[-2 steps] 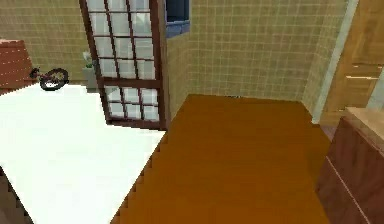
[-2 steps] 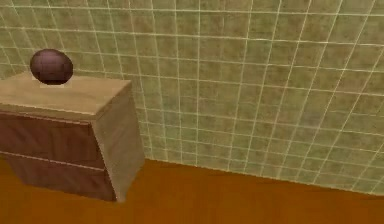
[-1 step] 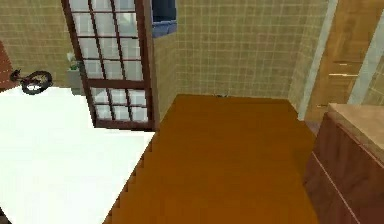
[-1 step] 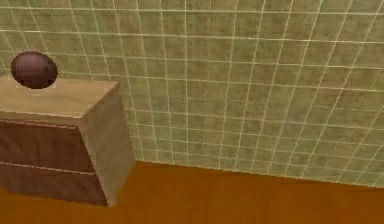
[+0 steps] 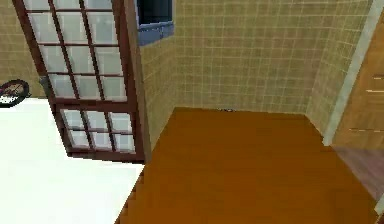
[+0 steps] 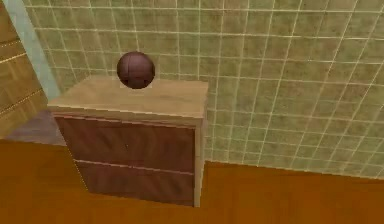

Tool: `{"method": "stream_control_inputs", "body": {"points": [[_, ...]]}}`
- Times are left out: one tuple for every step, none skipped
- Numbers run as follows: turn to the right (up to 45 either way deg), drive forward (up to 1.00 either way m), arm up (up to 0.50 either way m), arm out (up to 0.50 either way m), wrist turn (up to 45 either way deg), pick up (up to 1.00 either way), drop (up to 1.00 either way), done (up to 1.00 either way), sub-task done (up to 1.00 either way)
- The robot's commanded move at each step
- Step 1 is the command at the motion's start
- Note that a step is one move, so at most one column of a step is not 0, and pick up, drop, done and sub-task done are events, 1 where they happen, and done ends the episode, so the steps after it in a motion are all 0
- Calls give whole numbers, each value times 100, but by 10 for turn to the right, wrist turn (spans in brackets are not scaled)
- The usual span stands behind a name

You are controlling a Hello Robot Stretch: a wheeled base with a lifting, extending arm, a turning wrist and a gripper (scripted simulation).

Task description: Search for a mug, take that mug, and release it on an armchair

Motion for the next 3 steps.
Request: {"method": "stream_control_inputs", "body": {"points": [[-450, 0, 0, 0, 0, 0, 0, 0, 0], [-120, 0, 0, 0, 0, 0, 0, 0, 0], [0, 100, 0, 0, 0, 0, 0, 0, 0]]}}
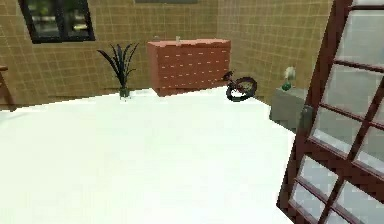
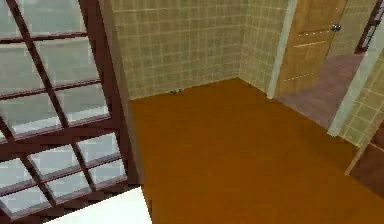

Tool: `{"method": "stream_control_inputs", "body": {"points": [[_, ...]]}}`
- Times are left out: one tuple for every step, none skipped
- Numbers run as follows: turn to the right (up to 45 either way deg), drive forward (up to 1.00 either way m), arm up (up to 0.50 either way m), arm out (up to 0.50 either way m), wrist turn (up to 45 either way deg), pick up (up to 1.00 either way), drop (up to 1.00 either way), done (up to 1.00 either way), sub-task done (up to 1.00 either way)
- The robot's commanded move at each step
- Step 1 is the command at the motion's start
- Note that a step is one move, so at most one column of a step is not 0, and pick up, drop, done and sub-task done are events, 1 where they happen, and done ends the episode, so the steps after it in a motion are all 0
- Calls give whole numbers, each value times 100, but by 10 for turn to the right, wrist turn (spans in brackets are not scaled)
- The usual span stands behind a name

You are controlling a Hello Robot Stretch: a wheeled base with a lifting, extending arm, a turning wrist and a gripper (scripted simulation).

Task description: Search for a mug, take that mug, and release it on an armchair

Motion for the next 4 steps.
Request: {"method": "stream_control_inputs", "body": {"points": [[0, 100, 0, 0, 0, 0, 0, 0, 0], [0, 100, 0, 0, 0, 0, 0, 0, 0], [0, 100, 0, 0, 0, 0, 0, 0, 0], [-60, 0, 0, 0, 0, 0, 0, 0, 0]]}}
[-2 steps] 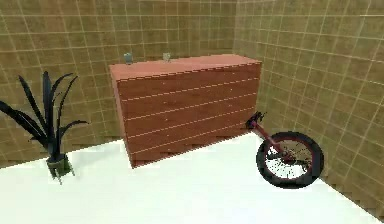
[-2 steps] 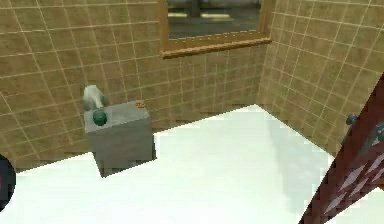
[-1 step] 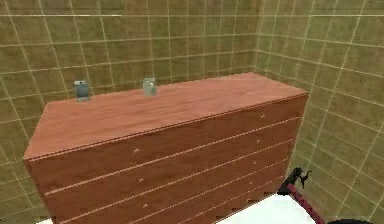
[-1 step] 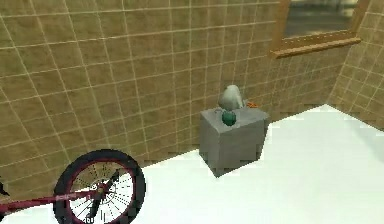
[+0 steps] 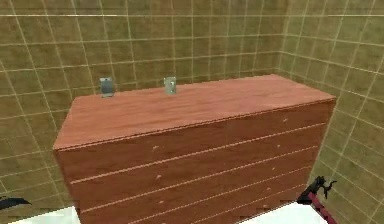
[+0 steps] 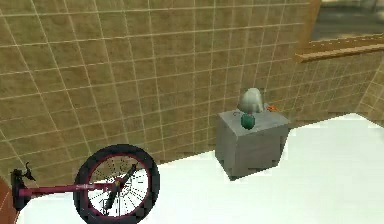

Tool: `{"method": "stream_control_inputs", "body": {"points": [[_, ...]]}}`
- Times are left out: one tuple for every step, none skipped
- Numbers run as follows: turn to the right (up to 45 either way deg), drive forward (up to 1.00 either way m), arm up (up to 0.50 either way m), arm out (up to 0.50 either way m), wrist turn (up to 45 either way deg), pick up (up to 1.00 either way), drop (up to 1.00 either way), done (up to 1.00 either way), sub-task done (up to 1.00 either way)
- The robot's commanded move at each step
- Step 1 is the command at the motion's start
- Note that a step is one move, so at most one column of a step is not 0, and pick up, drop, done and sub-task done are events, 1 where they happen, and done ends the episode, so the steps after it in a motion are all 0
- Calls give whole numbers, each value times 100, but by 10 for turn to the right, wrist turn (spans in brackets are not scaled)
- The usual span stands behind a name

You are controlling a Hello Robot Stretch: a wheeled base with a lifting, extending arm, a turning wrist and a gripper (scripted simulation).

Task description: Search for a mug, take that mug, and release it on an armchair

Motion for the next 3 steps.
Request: {"method": "stream_control_inputs", "body": {"points": [[0, 20, 0, 0, 0, 0, 0, 0, 0], [-450, 0, 0, 0, 0, 0, 0, 0, 0], [-450, 0, 0, 0, 0, 0, 0, 0, 0]]}}
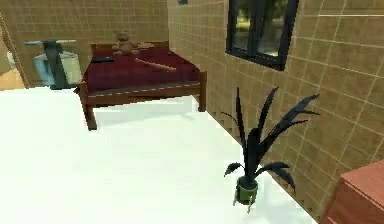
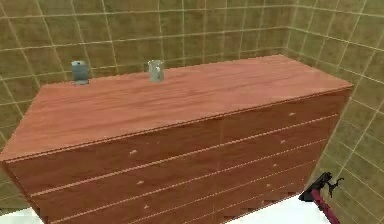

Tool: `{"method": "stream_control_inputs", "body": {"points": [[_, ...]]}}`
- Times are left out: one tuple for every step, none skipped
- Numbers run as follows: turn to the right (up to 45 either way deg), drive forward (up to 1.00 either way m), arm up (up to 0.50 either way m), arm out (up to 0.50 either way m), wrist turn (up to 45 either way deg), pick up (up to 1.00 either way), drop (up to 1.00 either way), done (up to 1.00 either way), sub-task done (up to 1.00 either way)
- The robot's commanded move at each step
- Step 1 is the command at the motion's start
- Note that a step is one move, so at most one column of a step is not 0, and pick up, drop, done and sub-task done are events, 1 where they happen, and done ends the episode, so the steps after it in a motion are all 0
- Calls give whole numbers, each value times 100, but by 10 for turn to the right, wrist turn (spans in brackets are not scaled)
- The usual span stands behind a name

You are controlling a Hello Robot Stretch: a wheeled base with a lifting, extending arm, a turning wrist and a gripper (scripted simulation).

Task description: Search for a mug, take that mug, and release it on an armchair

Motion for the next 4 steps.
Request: {"method": "stream_control_inputs", "body": {"points": [[450, 0, 0, 0, 0, 0, 0, 0, 0], [450, 0, 0, 0, 0, 0, 0, 0, 0], [60, 0, 0, 0, 0, 0, 0, 0, 0], [0, 40, 0, 0, 0, 0, 0, 0, 0]]}}
